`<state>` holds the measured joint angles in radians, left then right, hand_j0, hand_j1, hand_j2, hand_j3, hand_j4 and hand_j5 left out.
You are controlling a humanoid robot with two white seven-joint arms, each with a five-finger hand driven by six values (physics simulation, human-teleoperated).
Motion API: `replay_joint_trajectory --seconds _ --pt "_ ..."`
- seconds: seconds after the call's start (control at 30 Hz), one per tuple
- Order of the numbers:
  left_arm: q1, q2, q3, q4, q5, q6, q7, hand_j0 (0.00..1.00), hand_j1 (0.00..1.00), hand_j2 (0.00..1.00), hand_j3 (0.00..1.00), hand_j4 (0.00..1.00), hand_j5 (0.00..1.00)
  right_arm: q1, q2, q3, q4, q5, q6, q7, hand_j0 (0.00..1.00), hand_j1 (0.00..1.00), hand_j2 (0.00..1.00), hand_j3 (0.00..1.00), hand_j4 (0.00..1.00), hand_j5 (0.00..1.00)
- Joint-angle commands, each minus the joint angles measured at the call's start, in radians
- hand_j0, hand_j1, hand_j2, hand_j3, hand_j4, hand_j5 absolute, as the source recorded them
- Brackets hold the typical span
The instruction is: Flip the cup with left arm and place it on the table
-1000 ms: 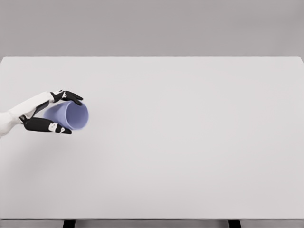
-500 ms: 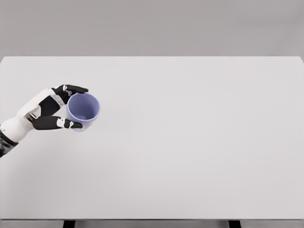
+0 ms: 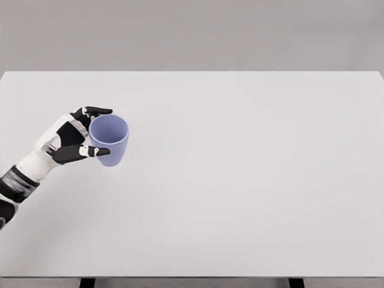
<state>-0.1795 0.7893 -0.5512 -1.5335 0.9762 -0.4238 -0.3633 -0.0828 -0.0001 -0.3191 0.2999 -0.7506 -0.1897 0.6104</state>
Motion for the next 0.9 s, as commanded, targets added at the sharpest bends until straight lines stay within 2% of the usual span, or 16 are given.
replay_joint_trajectory --seconds 0.0,0.1,0.13,0.2,0.5,0.63,0.87 --pt "0.000 -0.021 -0.001 0.012 0.010 0.000 0.000 0.63 0.63 0.63 0.63 0.63 0.63 0.000 0.000 0.000 0.001 0.001 0.000 0.000 1.00 1.00 1.00 1.00 1.00 1.00" --pt "0.000 -0.050 -0.003 0.030 0.003 0.000 0.000 0.63 0.63 0.63 0.63 0.63 0.63 0.000 0.000 0.000 -0.001 0.001 0.000 0.000 1.00 1.00 1.00 1.00 1.00 1.00" --pt "-0.005 -0.065 -0.032 0.050 -0.001 0.000 0.000 0.63 0.63 0.63 0.63 0.63 0.63 0.000 0.000 0.000 -0.001 0.001 0.000 0.000 1.00 1.00 1.00 1.00 1.00 1.00" --pt "-0.006 -0.076 -0.044 0.078 -0.001 0.000 0.000 0.63 0.63 0.63 0.63 0.63 0.63 0.002 0.000 0.000 0.001 0.001 0.000 0.000 1.00 1.00 1.00 1.00 1.00 1.00" --pt "-0.003 -0.079 -0.046 0.096 -0.004 0.000 0.000 0.64 0.64 0.64 0.64 0.64 0.64 0.000 0.000 0.000 -0.001 0.001 0.000 0.000 1.00 1.00 1.00 1.00 1.00 1.00" --pt "-0.002 -0.079 -0.046 0.096 -0.005 0.000 0.001 0.81 0.81 0.81 0.81 0.81 0.81 0.000 0.000 0.000 0.001 0.001 0.000 0.000 1.00 1.00 1.00 1.00 1.00 1.00" --pt "-0.002 -0.079 -0.046 0.096 -0.005 -0.001 0.003 0.93 0.93 0.93 0.93 0.93 0.93 0.000 0.000 0.000 0.001 0.001 0.000 0.000 1.00 1.00 1.00 1.00 1.00 1.00"
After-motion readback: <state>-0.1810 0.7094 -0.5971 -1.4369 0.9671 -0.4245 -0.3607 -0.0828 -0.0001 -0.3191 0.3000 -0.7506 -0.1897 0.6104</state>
